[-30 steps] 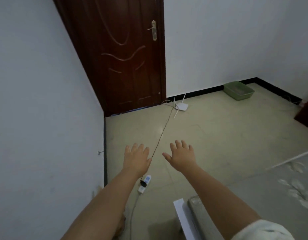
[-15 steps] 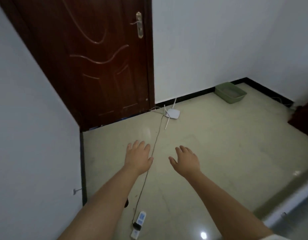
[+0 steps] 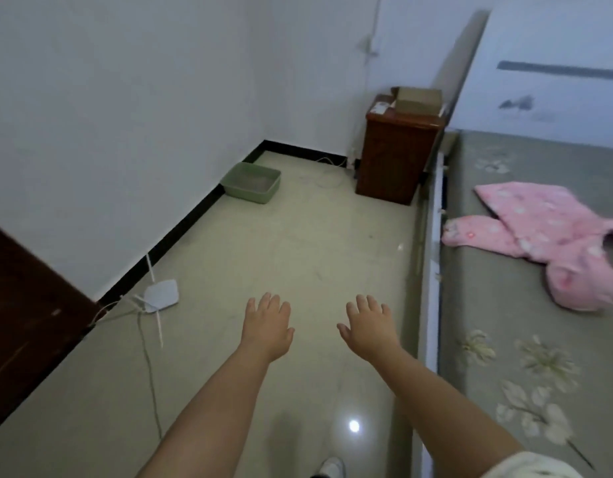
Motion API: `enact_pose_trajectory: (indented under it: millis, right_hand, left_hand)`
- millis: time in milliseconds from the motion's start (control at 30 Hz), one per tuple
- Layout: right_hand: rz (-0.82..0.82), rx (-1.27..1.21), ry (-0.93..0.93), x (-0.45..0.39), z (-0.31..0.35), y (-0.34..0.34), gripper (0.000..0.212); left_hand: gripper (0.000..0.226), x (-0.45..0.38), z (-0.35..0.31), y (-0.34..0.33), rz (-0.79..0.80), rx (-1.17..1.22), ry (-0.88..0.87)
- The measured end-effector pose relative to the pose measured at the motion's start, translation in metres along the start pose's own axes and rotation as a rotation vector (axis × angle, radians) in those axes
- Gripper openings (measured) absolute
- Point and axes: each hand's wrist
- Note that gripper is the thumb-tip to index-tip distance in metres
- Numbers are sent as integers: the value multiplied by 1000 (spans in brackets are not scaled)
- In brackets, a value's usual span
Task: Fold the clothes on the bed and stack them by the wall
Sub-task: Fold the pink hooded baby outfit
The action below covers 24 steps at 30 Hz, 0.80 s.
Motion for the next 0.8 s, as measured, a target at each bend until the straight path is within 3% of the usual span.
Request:
enact_pose_trajectory:
  millis: [500,633,800]
  right_hand:
    - [-86,-117,-499,-264,-244,72,49]
    - [-30,-217,-778,-276,-315,66,45]
    - [45,-337,-1108,-249,-401,32,45]
  left_hand:
    - [48,-442,-79,120,-109,-122,-403]
    - [46,-538,-141,145,-99,-191,-596]
    - [41,-607,-273,148,-20,-224,-909]
Point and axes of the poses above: each hand's wrist, its own x-axis away from the middle knuckle, its own y-axis out of the back of the hand, z = x × y, and after that the axes turned 3 degrees about x, right-handed
